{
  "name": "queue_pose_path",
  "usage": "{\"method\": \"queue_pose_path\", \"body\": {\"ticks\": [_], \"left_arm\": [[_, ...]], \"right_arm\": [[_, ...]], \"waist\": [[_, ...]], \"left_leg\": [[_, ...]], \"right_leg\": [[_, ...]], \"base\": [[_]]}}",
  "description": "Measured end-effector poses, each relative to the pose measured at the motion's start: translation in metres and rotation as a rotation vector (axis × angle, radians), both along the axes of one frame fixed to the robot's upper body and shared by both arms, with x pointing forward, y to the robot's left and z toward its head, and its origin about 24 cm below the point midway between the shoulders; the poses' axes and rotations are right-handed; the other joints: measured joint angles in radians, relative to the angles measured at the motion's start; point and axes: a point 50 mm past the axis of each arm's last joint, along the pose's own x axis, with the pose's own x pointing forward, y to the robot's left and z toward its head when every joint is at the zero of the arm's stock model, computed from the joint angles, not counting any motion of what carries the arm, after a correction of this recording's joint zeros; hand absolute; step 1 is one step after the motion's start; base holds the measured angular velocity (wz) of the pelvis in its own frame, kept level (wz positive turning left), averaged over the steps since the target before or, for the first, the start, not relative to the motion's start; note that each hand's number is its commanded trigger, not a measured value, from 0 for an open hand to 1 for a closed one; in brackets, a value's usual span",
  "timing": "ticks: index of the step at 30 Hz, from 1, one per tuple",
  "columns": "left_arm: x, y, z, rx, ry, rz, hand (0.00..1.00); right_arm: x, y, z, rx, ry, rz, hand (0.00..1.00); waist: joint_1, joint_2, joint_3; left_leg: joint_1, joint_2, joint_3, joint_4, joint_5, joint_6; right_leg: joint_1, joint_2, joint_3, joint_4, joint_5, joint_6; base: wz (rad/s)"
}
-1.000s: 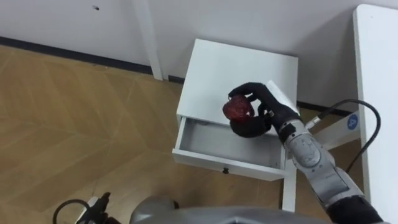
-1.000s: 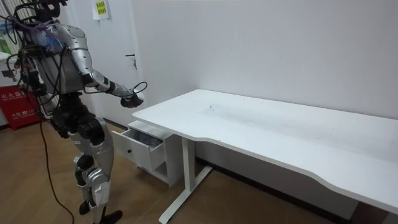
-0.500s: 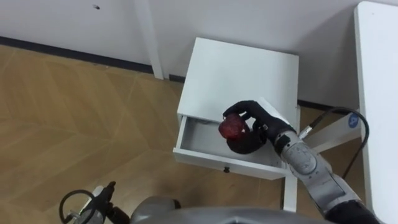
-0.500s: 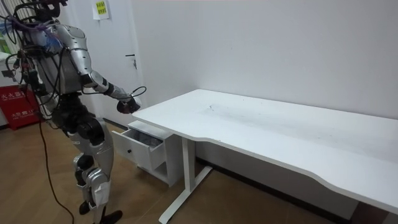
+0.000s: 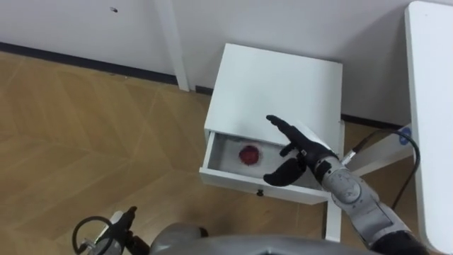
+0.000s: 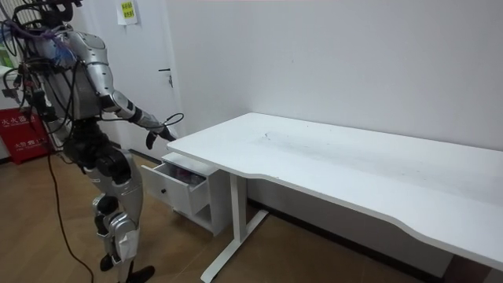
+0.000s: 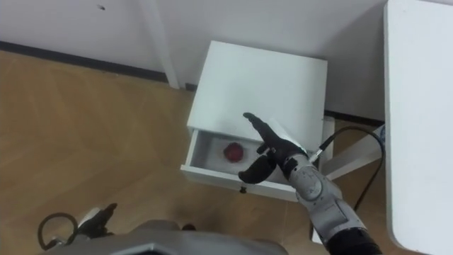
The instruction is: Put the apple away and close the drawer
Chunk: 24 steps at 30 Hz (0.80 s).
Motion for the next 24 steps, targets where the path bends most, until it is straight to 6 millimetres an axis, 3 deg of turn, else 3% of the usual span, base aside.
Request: {"method": "queue_pose_path", "body": {"ticks": [6,13,18,21,24], "left_arm": [[-0.002,-0.001,-0.001,0.001,0.003,0.004,0.0],[-0.005,-0.001,-0.002,-0.003,0.013,0.014,0.0],[-0.01,-0.001,-0.002,-0.001,0.022,0.021,0.0],[-0.021,0.001,-0.003,0.016,0.033,0.044,0.0],[-0.036,0.002,-0.005,0.025,0.054,0.12,0.0]], "right_arm": [[-0.003,-0.001,-0.002,-0.006,0.004,-0.007,0.0],[-0.006,-0.003,-0.003,-0.003,0.011,-0.02,0.0],[-0.016,-0.022,-0.018,0.008,0.056,-0.174,0.0],[-0.035,-0.04,-0.035,0.017,0.127,-0.344,0.0],[-0.067,-0.066,-0.053,-0.012,0.222,-0.543,0.0]], "waist": [[0.0,0.006,-0.0028],[-0.005,-0.003,-0.0088],[-0.011,-0.006,-0.0112],[-0.013,-0.007,-0.0121],[-0.034,0.004,-0.015]], "left_leg": [[-0.001,0.0,0.0,0.004,0.0,0.0],[0.004,0.0,0.0,0.005,0.0,0.0],[0.016,-0.002,-0.001,-0.001,0.001,0.003],[0.036,-0.002,0.01,-0.01,0.0,0.004],[0.043,-0.007,0.011,0.006,-0.01,0.013]], "right_leg": [[0.002,0.0,0.0,0.001,0.0,0.0],[0.007,0.0,0.0,0.001,0.0,0.0],[0.019,-0.003,-0.002,0.0,0.0,0.001],[0.023,-0.007,0.007,0.001,-0.001,0.003],[0.036,-0.02,0.002,0.006,-0.006,0.012]], "base": [[0.0],[0.0],[0.02],[-0.11],[0.02]]}}
